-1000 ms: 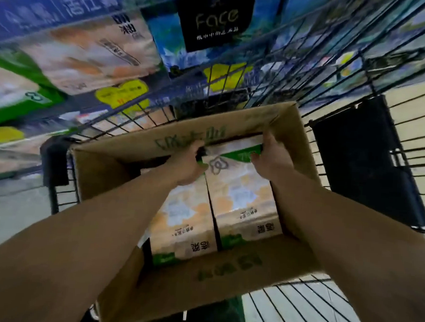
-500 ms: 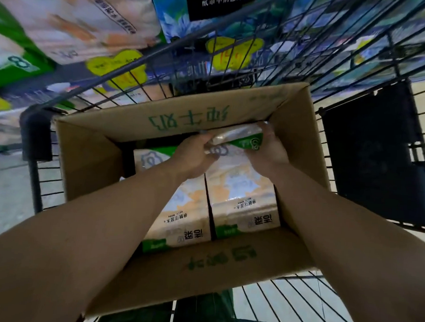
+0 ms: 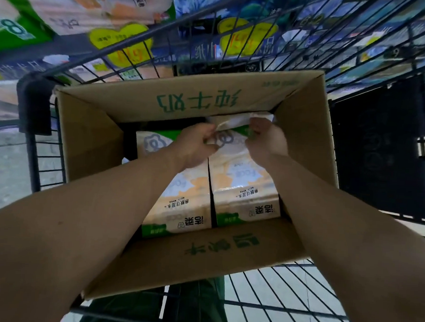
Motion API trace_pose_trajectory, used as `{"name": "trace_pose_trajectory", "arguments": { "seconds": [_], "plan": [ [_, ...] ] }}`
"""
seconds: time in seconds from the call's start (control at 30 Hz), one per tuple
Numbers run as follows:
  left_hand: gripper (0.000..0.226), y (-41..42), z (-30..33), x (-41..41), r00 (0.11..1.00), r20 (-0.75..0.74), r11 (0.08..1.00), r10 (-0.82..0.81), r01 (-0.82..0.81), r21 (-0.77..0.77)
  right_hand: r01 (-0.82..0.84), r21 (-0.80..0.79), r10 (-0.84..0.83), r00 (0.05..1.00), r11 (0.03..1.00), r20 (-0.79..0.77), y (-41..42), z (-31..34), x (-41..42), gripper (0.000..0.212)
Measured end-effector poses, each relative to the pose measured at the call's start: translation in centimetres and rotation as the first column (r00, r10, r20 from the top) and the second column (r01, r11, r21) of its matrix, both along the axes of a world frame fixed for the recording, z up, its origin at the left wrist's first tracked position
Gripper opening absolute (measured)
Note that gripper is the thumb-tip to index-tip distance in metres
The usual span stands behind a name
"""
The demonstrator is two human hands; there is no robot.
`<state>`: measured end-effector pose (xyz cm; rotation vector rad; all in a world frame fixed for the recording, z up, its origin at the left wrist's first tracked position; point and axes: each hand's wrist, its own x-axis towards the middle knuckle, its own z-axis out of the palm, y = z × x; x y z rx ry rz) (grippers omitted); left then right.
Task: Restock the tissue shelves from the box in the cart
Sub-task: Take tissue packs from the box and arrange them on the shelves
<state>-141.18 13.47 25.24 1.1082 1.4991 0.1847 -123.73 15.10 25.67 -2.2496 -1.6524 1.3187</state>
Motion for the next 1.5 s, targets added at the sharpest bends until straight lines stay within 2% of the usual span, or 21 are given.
{"name": "trace_pose_trajectory", "arguments": {
  "seconds": [0.17, 0.3, 0.4, 0.53, 0.6, 0.67, 0.83, 0.93, 1.0, 1.03, 1.1, 1.17, 1.27, 1.37, 1.4, 1.5],
  "plan": [
    [0.051, -1.3, 1.6, -0.8, 0.998, -0.042, 0.997, -0.048, 0.051, 0.055, -0.011, -0.051, 0.008, 0.999, 0.999, -0.054, -3.4, 1.8, 0.2, 0.049],
    [0.048, -2.5, 2.9, -1.2, 0.98, -0.084, 0.98, -0.182, 0.188, 0.066, 0.252, -0.088, -0.263, 0.955, 0.964, -0.14, -3.1, 2.7, 0.6, 0.047],
    [0.047, -3.5, 3.1, -1.9, 0.977, -0.068, 0.978, -0.2, 0.203, 0.041, 0.433, -0.081, -0.441, 0.884, 0.898, -0.154, -2.4, 2.6, 1.0, 0.048],
    [0.045, -3.9, 2.7, -2.3, 0.987, -0.011, 0.987, -0.158, 0.158, 0.019, 0.477, -0.135, -0.495, 0.845, 0.868, -0.201, -2.4, 1.4, 0.8, 0.058],
    [0.045, -3.8, 2.8, -2.2, 0.98, -0.046, 0.98, -0.194, 0.196, 0.04, 0.51, -0.216, -0.552, 0.79, 0.833, -0.267, -2.3, 0.8, 0.4, 0.059],
    [0.045, -3.6, 2.8, -2.1, 0.979, -0.047, 0.979, -0.197, 0.199, 0.043, 0.468, -0.204, -0.509, 0.818, 0.86, -0.269, -2.1, 0.2, 0.1, 0.059],
    [0.046, -4.1, 3.1, -2.4, 0.992, -0.006, 0.991, -0.127, 0.127, 0.036, 0.464, -0.158, -0.49, 0.837, 0.872, -0.246, -0.6, -0.5, 0.8, 0.024],
    [0.043, -4.3, 3.3, -2.7, 0.996, 0.009, 0.996, -0.091, 0.091, 0.016, 0.363, -0.128, -0.377, 0.919, 0.923, -0.115, -0.2, -0.5, 1.2, 0.036],
    [0.04, -4.3, 3.4, -2.7, 0.997, 0.019, 0.998, -0.068, 0.068, 0.007, 0.334, -0.105, -0.342, 0.937, 0.937, -0.071, -0.3, -0.7, 1.1, 0.04],
    [0.039, -4.2, 3.4, -2.6, 0.998, 0.021, 0.998, -0.061, 0.061, 0.006, 0.374, -0.108, -0.385, 0.916, 0.921, -0.115, -0.3, -0.9, 1.0, 0.038],
    [0.037, -4.1, 3.4, -2.3, 0.999, 0.003, 0.999, -0.052, 0.052, 0.0, 0.504, -0.138, -0.523, 0.824, 0.853, -0.218, -0.2, -0.9, 0.7, 0.048],
    [0.035, -4.0, 3.3, -2.3, 0.999, -0.019, 1.0, -0.026, 0.025, -0.018, 0.51, -0.167, -0.536, 0.81, 0.844, -0.237, 0.4, -0.8, 0.2, 0.054],
    [0.032, -4.0, 3.3, -2.4, 0.999, -0.035, 0.999, -0.006, 0.004, -0.048, 0.397, -0.16, -0.422, 0.887, 0.904, -0.187, 1.0, -0.2, 0.1, 0.026],
    [0.027, -5.0, 3.4, -2.6, 0.999, -0.017, 0.994, 0.052, -0.053, -0.093, 0.401, -0.146, -0.421, 0.894, 0.904, -0.154, 0.1, 0.2, 0.4, 0.026],
    [0.025, -5.7, 3.4, -2.7, 0.999, -0.027, 0.994, 0.03, -0.033, -0.101, 0.421, -0.156, -0.442, 0.886, 0.893, -0.141, -0.6, 0.4, 0.4, 0.024],
    [0.017, -7.7, 2.7, -3.4, 0.975, -0.098, 0.969, -0.197, 0.178, -0.173, 0.409, -0.197, -0.438, 0.889, 0.891, -0.133, -3.2, 0.2, -0.1, 0.022]
  ]
}}
